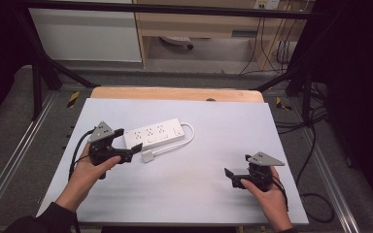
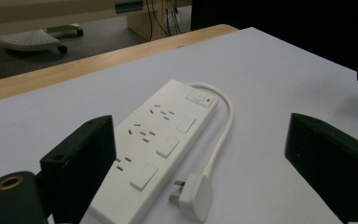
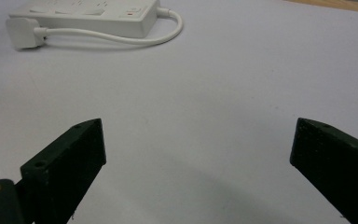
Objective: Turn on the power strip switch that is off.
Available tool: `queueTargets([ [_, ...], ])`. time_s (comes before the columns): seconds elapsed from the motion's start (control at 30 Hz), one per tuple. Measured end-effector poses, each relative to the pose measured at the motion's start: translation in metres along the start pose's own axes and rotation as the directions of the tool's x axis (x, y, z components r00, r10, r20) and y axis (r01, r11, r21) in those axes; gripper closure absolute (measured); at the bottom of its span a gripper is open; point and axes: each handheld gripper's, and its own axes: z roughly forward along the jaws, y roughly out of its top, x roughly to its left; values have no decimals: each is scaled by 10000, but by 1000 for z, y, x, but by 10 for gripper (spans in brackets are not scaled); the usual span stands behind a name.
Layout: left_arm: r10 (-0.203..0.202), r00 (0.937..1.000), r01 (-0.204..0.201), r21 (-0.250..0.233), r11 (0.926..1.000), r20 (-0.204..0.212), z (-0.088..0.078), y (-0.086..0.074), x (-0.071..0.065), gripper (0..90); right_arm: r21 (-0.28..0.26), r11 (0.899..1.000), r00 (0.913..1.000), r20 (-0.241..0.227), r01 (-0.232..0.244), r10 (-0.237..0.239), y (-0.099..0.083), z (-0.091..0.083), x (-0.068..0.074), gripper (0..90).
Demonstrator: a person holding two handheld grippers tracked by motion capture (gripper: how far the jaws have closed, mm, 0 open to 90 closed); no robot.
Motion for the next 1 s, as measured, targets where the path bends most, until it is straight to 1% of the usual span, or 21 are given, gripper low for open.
queueTargets([
  [0.07,28,10000,-28,18,10000,-7,3,1,-1,91,-9,10000,10000,6,1,-1,0,0,0,38],
  [0.1,-38,10000,38,0,10000,-36,8,3,-2,91,1,10000,10000,-16,10,-10,0,0,0,38],
  [0.17,-72,9999,72,-19,10000,-100,14,5,-3,93,23,10000,10000,-14,40,-40,0,0,0,38],
  [0.2,-72,9999,72,-19,10000,-100,14,5,-3,94,15,10000,10000,-11,35,-35,0,0,1,38],
  [0.23,-109,9998,108,-31,9999,-160,20,6,-3,95,0,10000,10000,-12,19,-19,0,-1,1,38],
  [0.37,-117,9998,117,2,9999,-166,32,10,-4,100,-20,10000,10000,6,10,-10,0,-1,0,38],
  [0.4,-117,9998,117,2,9999,-166,32,10,-4,101,-15,10000,10000,6,11,-11,0,-1,0,38],
  [0.43,-145,9998,146,67,9999,-159,38,10,-5,102,-3,10000,10000,3,12,-12,0,-2,0,37],
  [0.47,-145,9998,146,67,9999,-159,38,10,-5,103,13,10000,10000,9,-1,1,0,-2,1,37],
  [0.5,-149,9998,150,97,9998,-139,43,11,-5,104,2,10000,10000,7,-12,12,0,-2,1,37],
  [0.53,-149,9998,150,97,9998,-139,43,11,-5,104,-27,10000,10000,0,-45,45,-1,-2,1,37],
  [0.57,-162,9998,163,102,9998,-146,48,11,-6,104,-28,10000,10000,5,-47,47,-1,-3,1,37],
  [0.63,-181,9998,183,137,9997,-113,54,11,-7,106,-33,10000,10000,43,-5,5,-1,-3,1,37],
  [0.7,-160,9997,163,186,9997,-180,59,11,-7,106,-28,10000,10000,22,-57,57,-1,-4,1,37],
  [0.73,-202,9997,205,233,9995,-149,61,10,-7,106,4,10000,10000,3,-66,66,-1,-4,1,37],
  [0.8,-175,9996,181,274,9995,-209,64,11,-7,109,-13,10000,9999,75,-73,73,-1,-5,0,36],
  [0.87,-157,9997,164,330,9993,-198,70,11,-8,110,-59,9999,9999,132,-89,89,-1,-5,-1,32],
  [1.0,-147,9997,154,365,9992,-208,76,12,-8,112,-51,9999,9999,125,-108,108,-2,-5,-2,32],
])
